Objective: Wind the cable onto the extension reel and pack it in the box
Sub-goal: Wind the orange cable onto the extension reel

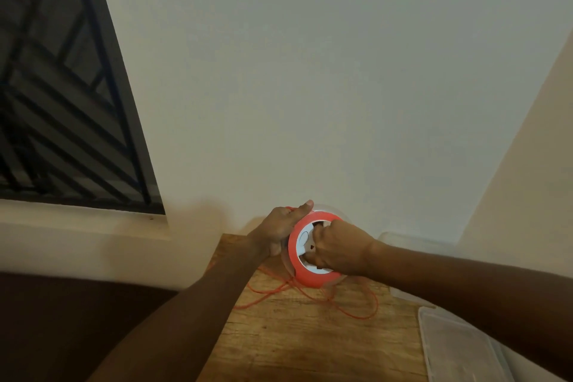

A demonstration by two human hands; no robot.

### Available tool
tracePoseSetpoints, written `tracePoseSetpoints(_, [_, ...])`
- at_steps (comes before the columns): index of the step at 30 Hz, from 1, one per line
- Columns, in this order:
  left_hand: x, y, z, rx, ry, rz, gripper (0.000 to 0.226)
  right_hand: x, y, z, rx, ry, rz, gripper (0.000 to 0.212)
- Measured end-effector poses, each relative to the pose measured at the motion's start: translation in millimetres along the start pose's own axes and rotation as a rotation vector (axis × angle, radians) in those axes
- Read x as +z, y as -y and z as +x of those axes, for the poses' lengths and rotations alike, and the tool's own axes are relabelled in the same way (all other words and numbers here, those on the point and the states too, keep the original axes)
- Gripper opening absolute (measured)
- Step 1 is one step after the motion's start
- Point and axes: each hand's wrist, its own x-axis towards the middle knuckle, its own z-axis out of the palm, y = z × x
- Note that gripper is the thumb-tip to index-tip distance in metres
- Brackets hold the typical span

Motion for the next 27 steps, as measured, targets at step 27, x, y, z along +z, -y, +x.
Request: tracePoseSetpoints(27, [27.1, 20.4, 9.4, 0.197, -0.293, 0.016, 0.040, 15.5, 36.7, 41.7, 1.713, -0.394, 2.674, 0.057])
